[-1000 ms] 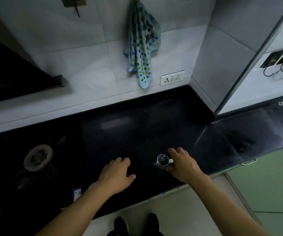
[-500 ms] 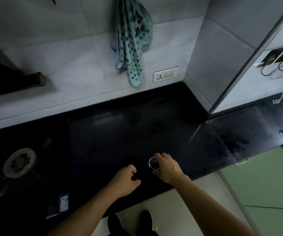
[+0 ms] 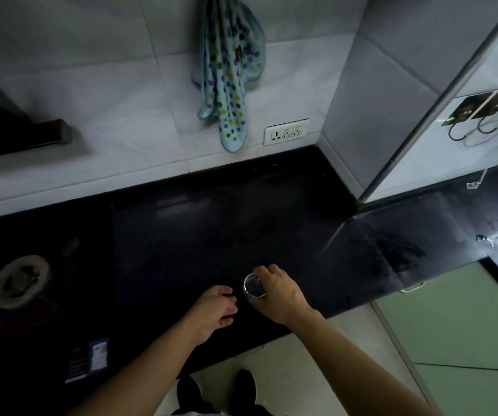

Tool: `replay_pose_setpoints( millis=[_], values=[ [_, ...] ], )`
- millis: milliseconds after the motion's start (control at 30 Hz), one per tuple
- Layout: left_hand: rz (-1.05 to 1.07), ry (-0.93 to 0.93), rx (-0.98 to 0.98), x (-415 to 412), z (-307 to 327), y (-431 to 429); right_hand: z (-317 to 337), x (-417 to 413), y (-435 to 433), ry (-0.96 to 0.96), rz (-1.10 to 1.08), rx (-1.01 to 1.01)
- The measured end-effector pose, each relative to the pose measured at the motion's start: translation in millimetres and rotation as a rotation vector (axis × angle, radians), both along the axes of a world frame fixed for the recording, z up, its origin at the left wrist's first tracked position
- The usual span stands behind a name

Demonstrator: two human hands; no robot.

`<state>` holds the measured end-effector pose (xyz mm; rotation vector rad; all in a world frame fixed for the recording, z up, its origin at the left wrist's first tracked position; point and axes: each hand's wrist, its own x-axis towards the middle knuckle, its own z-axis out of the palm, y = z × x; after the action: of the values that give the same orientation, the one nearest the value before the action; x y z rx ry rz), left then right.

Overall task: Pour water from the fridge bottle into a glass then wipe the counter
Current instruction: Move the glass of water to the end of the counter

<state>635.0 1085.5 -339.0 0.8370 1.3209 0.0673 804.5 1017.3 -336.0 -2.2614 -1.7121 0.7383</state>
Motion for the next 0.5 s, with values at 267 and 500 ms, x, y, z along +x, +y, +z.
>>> replay_pose_setpoints(
  millis=[267,500],
  values=[
    [0.084,-0.26,-0.145,-8,9,-9,40,-23,-11,-0.006,0.078,0.114],
    [0.176,-0.296,-0.076,-37,34,-22,57,-48,-13,0.038,0.165,0.182]
  ],
)
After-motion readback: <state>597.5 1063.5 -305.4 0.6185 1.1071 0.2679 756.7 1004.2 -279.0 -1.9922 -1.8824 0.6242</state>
